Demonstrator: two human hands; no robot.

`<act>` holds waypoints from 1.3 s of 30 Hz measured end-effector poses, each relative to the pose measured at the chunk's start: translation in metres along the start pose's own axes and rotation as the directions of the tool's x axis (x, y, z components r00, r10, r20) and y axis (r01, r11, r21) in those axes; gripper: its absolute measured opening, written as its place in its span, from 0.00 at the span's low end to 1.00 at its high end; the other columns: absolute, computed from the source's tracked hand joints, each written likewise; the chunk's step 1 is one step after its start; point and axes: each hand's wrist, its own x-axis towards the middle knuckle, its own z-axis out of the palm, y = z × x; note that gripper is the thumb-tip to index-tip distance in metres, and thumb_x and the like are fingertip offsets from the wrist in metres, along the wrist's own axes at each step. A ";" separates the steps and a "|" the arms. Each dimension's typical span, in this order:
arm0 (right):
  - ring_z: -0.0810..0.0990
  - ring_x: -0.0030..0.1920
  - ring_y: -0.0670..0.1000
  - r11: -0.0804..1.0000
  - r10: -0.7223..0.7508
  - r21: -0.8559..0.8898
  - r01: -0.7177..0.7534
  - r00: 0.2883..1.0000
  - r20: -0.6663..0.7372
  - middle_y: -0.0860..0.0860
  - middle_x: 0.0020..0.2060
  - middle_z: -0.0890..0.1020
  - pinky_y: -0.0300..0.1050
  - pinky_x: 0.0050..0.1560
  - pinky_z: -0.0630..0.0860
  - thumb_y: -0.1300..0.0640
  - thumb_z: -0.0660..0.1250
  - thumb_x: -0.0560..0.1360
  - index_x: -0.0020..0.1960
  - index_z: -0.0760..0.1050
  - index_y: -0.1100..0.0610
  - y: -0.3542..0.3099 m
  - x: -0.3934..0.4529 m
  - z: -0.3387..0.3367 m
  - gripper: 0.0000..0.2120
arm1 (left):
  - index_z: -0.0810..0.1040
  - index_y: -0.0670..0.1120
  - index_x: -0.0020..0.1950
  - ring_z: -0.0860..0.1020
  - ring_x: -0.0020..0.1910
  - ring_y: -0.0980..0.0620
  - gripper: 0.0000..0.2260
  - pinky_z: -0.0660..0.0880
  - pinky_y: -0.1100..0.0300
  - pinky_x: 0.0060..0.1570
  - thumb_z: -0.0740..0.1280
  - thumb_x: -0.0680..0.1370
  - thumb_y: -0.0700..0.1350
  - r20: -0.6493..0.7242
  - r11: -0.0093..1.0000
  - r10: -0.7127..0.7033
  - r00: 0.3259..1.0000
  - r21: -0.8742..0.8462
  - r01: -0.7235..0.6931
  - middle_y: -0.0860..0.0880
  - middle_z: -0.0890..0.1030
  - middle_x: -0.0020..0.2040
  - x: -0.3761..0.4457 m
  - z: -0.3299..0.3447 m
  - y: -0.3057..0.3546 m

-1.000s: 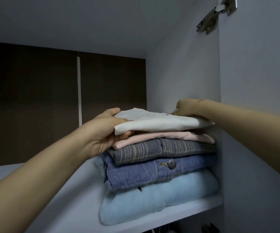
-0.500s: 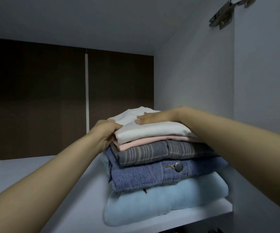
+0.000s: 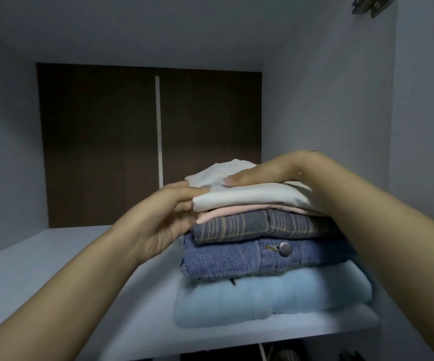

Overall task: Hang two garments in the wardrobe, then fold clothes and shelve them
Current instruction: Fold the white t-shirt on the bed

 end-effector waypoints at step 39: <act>0.57 0.77 0.52 0.103 0.814 0.187 -0.977 -0.025 -0.581 0.52 0.77 0.58 0.55 0.75 0.54 0.39 0.51 0.78 0.78 0.58 0.55 -0.131 -0.734 0.495 0.33 | 0.57 0.52 0.79 0.50 0.79 0.45 0.28 0.56 0.38 0.73 0.56 0.79 0.55 0.981 0.182 0.169 -0.094 -0.124 -0.975 0.45 0.50 0.80 -0.529 0.147 -0.272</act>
